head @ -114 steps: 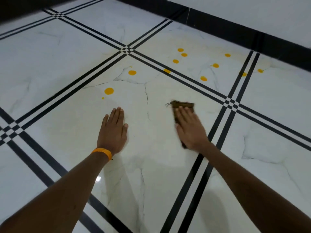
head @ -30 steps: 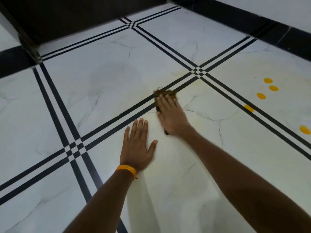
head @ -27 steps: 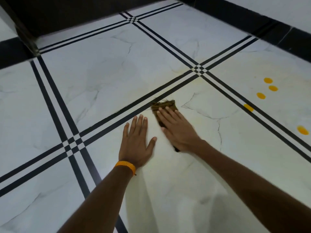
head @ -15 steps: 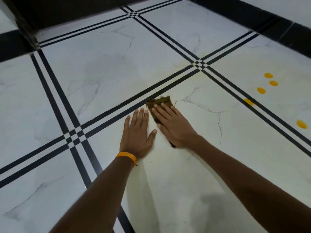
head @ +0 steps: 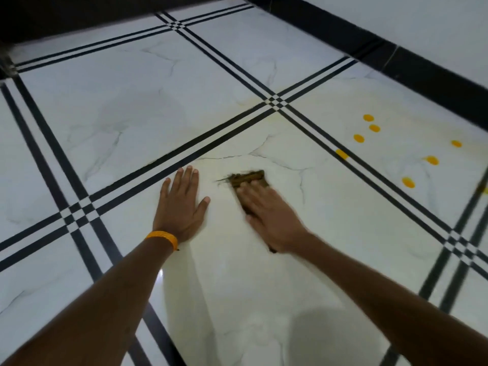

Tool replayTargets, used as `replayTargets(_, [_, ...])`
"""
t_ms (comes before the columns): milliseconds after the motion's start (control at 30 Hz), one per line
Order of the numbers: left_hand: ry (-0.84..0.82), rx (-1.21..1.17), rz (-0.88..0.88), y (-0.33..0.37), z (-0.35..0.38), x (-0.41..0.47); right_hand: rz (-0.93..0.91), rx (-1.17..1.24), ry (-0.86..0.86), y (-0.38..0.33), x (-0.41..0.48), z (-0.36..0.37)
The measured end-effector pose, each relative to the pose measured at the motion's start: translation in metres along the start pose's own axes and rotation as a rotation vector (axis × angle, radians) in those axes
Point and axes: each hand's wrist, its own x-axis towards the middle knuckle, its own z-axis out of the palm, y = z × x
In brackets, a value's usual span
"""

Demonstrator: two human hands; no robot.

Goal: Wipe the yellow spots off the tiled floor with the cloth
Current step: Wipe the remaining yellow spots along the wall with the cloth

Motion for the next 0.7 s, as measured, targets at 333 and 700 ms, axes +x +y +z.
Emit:
replayTargets(333, [0.022,0.001,-0.011,0.007,-0.001,-0.001,0.107,-0.033,0.015,0.086,-0.082,-0.009])
replayTargets(700, [-0.104,0.108,0.034,0.154,-0.005,0.009,0.303,0.018,0.094,0.109,-0.134,-0.008])
